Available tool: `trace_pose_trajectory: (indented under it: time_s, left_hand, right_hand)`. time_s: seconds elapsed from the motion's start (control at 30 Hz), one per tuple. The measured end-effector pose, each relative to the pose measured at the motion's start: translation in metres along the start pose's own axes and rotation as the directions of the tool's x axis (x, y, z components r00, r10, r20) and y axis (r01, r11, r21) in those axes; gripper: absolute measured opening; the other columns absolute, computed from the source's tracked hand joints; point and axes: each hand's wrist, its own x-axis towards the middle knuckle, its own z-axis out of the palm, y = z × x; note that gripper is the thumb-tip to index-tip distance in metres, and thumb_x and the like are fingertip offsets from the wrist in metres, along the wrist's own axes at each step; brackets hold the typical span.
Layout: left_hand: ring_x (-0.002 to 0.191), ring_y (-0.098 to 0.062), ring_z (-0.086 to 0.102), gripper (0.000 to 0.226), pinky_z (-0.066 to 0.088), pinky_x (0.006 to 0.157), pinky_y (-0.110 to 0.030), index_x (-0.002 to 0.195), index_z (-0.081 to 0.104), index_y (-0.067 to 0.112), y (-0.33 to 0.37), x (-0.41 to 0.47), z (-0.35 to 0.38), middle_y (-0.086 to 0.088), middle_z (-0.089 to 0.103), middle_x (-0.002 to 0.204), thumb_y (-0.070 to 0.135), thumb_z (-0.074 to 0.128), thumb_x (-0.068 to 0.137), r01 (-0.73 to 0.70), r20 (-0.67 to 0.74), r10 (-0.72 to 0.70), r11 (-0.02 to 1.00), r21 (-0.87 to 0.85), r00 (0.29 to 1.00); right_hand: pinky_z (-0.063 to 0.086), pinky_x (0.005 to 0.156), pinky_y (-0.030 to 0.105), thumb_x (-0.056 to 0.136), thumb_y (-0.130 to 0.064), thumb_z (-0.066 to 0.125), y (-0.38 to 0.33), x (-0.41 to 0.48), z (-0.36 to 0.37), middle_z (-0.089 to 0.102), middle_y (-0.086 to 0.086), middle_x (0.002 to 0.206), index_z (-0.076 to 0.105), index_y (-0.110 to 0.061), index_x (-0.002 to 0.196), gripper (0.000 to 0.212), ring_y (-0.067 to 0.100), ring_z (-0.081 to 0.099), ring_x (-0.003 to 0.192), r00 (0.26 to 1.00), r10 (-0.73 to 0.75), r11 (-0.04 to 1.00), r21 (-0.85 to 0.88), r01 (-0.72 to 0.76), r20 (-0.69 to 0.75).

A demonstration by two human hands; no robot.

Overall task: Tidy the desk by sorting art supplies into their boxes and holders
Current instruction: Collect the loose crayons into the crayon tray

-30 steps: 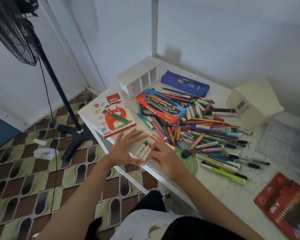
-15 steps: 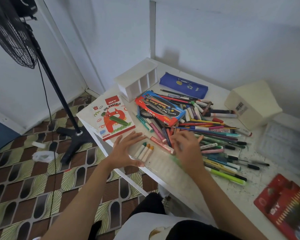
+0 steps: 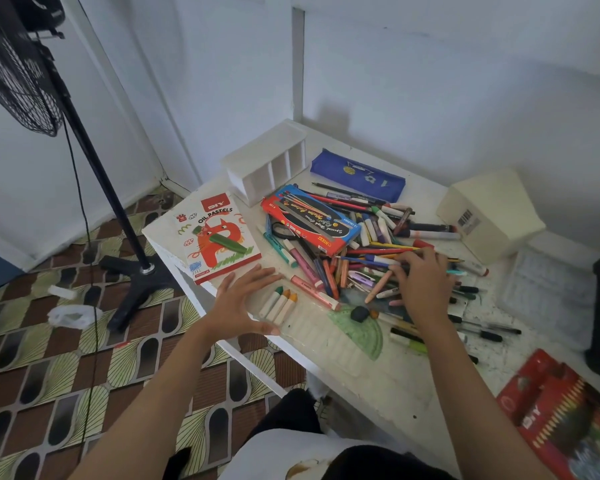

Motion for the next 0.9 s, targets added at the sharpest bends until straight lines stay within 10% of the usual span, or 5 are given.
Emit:
trace_pose_trajectory:
  time_s: [0.17,0.37,0.6,0.9]
  left_hand:
    - [0.137,0.014,0.005,0.091,-0.01,0.113,-0.035,0.125,0.018,0.075,-0.001,0.001,0.001,0.037,0.023,0.142,0.088,0.06,0.045,-0.004,-0.011,0.004,1.0,-0.004,1.0]
    - [0.136,0.017,0.004,0.091,-0.008,0.113,-0.036,0.126,0.02,0.074,-0.002,0.001,0.001,0.037,0.023,0.143,0.086,0.061,0.046,-0.007,-0.01,0.007,1.0,-0.01,1.0]
    - [0.135,0.018,0.004,0.091,-0.008,0.114,-0.036,0.126,0.02,0.074,-0.002,0.001,0.001,0.038,0.024,0.142,0.087,0.061,0.045,-0.009,-0.007,0.009,1.0,-0.008,1.0]
    - [0.137,0.015,0.005,0.09,-0.005,0.114,-0.04,0.126,0.021,0.073,-0.005,0.001,0.001,0.036,0.024,0.143,0.087,0.061,0.046,-0.026,-0.015,0.026,1.0,0.008,1.0]
  right_hand:
    - [0.049,0.081,0.046,0.084,-0.025,0.068,0.005,-0.004,0.0,0.062,-0.008,0.085,0.062,-0.027,0.085,0.007,0.021,0.058,0.095,0.995,0.077,0.944,0.326,-0.052,-0.067]
    - [0.056,0.044,0.037,0.085,-0.017,0.068,-0.005,-0.027,-0.023,0.067,0.001,0.083,0.066,-0.018,0.089,0.005,0.016,0.068,0.072,0.967,0.234,0.486,0.85,-0.205,0.099]
    - [0.048,0.057,0.013,0.083,-0.012,0.069,-0.038,-0.054,-0.017,0.068,-0.007,0.078,0.071,-0.023,0.092,0.014,0.0,0.06,0.066,0.972,-0.062,0.573,0.805,-0.153,0.229]
    - [0.047,0.063,0.024,0.07,-0.019,0.079,-0.075,-0.097,0.027,0.065,-0.005,0.078,0.072,-0.016,0.074,0.009,0.012,0.057,0.071,0.811,-0.564,0.714,0.402,0.573,-0.154]
